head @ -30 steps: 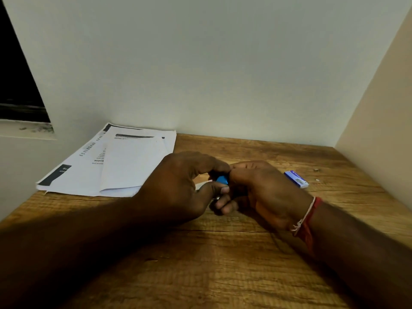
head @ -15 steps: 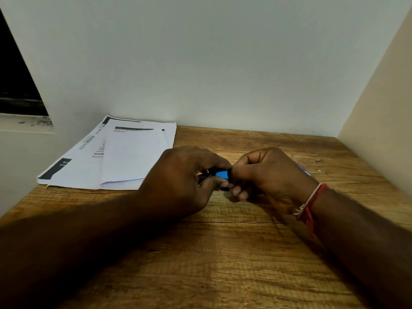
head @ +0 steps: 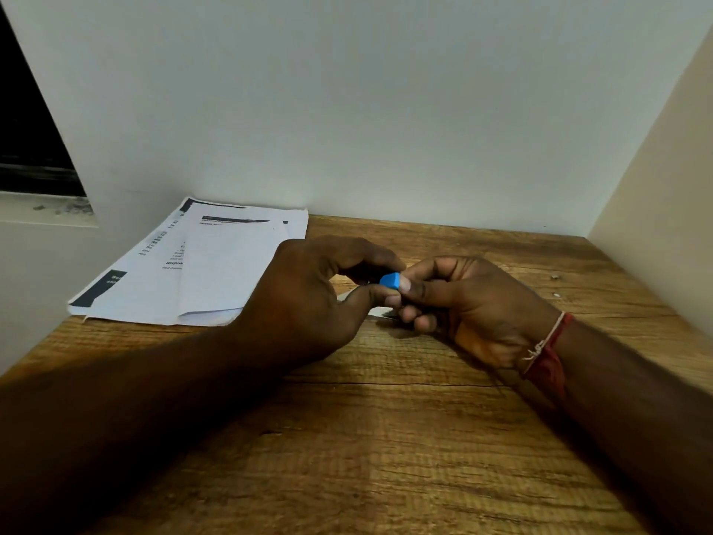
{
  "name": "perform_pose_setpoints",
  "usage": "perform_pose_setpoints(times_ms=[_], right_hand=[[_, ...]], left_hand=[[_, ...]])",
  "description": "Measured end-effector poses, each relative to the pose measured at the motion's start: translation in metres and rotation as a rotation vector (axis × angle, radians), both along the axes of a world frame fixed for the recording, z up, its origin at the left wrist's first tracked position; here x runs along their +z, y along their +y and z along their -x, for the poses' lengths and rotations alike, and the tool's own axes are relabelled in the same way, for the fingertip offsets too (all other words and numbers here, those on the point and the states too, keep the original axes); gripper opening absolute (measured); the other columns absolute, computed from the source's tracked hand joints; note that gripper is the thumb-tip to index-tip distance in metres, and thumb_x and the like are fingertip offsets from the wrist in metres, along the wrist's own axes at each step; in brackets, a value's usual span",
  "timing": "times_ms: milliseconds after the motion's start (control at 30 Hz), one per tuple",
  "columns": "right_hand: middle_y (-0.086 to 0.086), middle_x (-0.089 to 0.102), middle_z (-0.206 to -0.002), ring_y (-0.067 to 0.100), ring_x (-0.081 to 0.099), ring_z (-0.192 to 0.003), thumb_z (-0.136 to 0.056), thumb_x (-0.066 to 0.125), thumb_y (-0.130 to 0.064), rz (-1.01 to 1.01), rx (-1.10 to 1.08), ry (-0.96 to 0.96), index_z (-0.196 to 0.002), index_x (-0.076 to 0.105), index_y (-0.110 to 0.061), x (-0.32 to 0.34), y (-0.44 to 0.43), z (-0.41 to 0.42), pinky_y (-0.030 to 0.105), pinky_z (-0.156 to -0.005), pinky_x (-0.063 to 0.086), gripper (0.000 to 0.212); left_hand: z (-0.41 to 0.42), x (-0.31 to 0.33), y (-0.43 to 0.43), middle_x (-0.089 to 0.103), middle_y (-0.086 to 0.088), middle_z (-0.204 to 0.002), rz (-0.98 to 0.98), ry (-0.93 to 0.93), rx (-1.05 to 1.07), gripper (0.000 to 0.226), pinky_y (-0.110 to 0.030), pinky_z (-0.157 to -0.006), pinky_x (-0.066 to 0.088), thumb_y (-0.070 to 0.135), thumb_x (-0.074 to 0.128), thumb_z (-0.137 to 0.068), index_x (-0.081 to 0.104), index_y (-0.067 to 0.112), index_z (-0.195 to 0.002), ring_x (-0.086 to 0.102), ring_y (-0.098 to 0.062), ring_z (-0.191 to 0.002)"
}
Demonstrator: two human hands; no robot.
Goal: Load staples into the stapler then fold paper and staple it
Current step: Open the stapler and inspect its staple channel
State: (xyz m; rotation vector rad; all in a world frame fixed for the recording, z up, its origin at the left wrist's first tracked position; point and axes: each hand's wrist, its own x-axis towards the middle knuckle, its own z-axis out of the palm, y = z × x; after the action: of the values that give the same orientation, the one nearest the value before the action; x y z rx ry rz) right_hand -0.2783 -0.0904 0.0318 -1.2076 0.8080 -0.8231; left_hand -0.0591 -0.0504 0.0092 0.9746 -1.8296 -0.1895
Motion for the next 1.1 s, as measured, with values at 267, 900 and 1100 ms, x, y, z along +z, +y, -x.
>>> perform_pose_setpoints(times_ms=[267,900,1100], right_hand=[[0.009,0.062,-0.067,0.010,0.051,-0.040,-0.075,0.083,-0.006,0.054,0.043,0.129,-0.117,0.069,0.001,0.001,-0.005,0.004,0.020,-0.034,0.037,0.045],[0.002,0.048,-0.057,0.012,0.037,-0.040,-0.093,0.071,0.014,-0.016,-0.105,0.102,-0.103,0.050,-0.013,-0.016,-0.021,0.011,0.018,-0.038,0.020,0.035],[0.010,0.056,-0.067,0.015,0.046,-0.042,-0.093,0.079,0.002,0.117,-0.158,0.198,-0.097,0.065,-0.007,-0.019,-0.022,0.006,0.018,-0.038,0.030,0.017]], left_hand=[[0.002,-0.003,0.004,0.084,0.015,-0.103,-0.003,-0.020,0.006,0.028,-0.006,-0.091,0.054,0.009,0.095,-0.088,0.088,0.020,-0.113,0.080,0.004,-0.101],[0.000,0.028,0.002,0.088,0.008,-0.101,-0.035,0.404,0.083,0.027,-0.020,-0.095,0.064,0.007,0.092,-0.089,0.085,0.022,-0.110,0.084,-0.005,-0.100],[-0.010,0.017,-0.016,0.089,-0.005,-0.105,-0.276,0.636,0.047,0.031,-0.022,-0.093,0.066,0.001,0.091,-0.086,0.084,0.011,-0.113,0.086,-0.017,-0.101]])
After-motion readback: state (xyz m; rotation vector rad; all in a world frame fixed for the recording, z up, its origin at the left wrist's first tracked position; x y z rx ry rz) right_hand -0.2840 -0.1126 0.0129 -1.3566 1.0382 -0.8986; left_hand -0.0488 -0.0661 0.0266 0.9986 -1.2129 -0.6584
